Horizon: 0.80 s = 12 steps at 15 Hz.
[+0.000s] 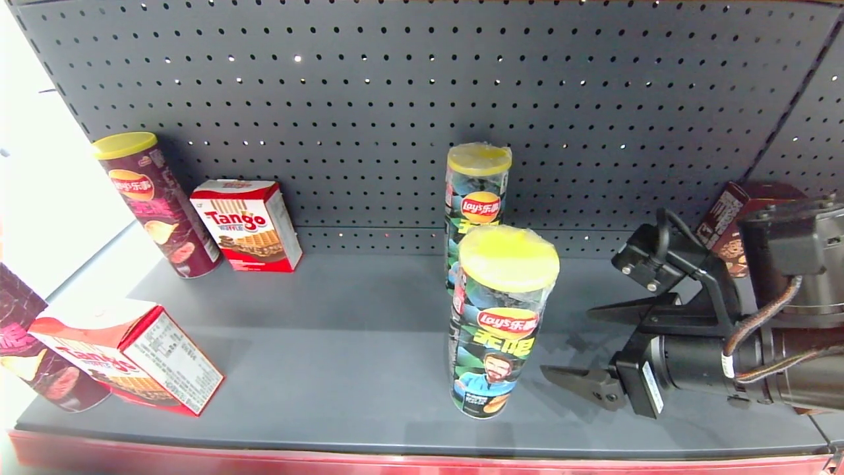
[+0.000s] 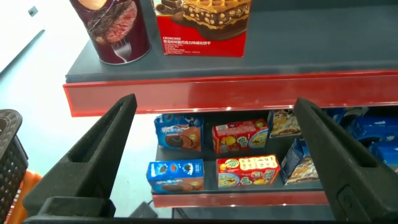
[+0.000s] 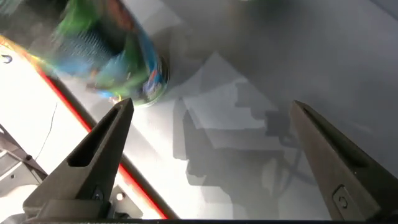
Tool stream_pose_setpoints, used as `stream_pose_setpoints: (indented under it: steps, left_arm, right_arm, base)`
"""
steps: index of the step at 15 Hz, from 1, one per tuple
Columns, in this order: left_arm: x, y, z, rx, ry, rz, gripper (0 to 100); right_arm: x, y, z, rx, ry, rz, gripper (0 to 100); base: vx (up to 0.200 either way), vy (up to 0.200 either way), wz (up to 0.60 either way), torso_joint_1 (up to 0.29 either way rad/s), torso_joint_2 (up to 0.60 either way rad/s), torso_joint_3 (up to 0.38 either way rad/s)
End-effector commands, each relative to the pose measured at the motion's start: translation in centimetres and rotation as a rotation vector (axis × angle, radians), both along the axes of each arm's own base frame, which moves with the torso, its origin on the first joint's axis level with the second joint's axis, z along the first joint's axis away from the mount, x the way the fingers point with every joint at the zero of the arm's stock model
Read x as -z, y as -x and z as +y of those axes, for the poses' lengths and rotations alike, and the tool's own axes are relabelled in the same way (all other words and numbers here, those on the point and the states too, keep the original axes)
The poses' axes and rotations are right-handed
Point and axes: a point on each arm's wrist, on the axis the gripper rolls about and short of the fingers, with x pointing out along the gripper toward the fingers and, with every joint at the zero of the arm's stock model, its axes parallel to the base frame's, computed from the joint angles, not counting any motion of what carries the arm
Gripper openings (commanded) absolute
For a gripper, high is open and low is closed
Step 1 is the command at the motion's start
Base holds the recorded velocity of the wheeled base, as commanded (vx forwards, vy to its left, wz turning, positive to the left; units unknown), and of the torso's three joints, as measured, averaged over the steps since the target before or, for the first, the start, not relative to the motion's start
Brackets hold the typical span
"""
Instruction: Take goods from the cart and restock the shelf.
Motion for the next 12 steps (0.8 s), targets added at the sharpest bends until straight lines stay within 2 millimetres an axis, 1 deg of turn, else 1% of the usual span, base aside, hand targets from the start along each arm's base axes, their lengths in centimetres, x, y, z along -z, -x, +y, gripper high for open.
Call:
stream_pose_setpoints:
  steps: [1,4,7,12]
  left_arm:
    - [0.0,0.0,0.0,0.0,-0.002,0.001,100]
    - [0.0,0.0,0.0,0.0,-0.002,0.001,100]
    - [0.0,0.0,0.0,0.0,0.0,0.001,100]
    - [0.0,0.0,0.0,0.001,-0.002,0.001,100]
  right_arm:
    - [-0.5,0.6,-0.2,-0.01,-0.014,-0.017,100]
    - [-0.6,0.3,0.5,-0.027,-0.015,-0.017,100]
    - [-0.6,-0.4,1.1,-0.029,-0.011,-0.014,100]
    - [-0.5,-0.7,1.3,-0.029,-0.008,-0.01,100]
  base:
    - [0.0,0.0,0.0,0.0,0.0,0.0]
    - [0.0,0.0,0.0,0.0,0.0,0.0]
    - [0.0,0.0,0.0,0.0,0.0,0.0]
    - [0.0,0.0,0.0,0.0,0.0,0.0]
